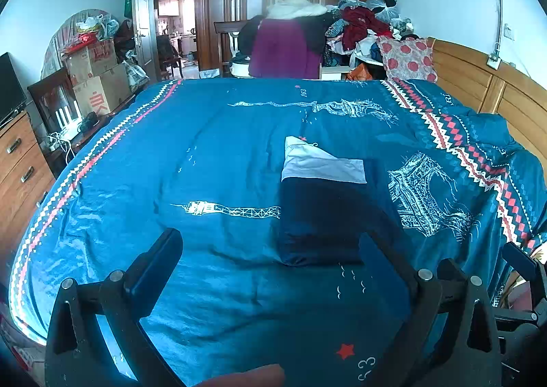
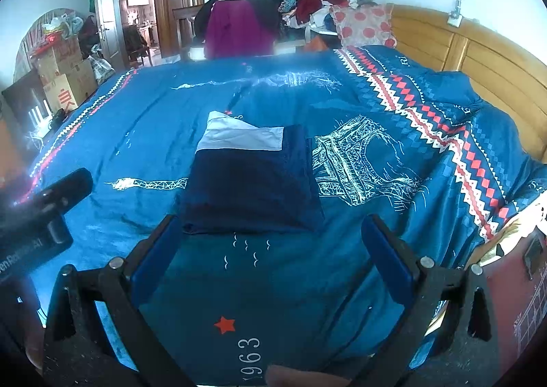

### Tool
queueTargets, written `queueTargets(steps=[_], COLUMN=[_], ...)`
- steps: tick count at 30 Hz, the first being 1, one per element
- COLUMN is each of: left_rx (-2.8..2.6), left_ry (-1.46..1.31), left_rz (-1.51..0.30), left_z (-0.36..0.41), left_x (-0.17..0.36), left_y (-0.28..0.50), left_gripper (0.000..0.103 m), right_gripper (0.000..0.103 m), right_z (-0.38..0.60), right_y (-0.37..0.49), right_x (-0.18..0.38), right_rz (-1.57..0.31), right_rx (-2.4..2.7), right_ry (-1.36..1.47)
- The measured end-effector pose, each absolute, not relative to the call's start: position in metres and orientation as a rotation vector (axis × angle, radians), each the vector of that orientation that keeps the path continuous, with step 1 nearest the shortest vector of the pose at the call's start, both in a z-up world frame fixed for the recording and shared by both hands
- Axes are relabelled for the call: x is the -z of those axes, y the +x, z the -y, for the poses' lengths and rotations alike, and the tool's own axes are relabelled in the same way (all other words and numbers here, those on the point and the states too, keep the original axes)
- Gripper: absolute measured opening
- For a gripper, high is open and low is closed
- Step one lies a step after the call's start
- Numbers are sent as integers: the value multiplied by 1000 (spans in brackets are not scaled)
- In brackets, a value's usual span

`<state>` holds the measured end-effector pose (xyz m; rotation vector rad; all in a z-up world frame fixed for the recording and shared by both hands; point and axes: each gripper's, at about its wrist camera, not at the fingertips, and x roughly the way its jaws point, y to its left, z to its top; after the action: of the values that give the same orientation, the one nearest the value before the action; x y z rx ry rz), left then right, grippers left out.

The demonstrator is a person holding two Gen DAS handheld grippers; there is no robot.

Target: Fold small clothes

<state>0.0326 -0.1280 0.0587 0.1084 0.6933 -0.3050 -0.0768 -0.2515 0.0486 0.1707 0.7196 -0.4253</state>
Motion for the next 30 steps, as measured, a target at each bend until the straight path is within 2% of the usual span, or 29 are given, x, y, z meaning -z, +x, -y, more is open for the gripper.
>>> queueTargets(steps=[30], left_rx=[316], left_ry=[129], left_rz=[-683], left_z=[138], left_x=[-62], left_y=[32], left_gripper=[103], right_gripper=[103], right_z=[251], right_y=[-74], right_x=[-44], right_rz=[-727], right_rx=[395], right_ry=[181])
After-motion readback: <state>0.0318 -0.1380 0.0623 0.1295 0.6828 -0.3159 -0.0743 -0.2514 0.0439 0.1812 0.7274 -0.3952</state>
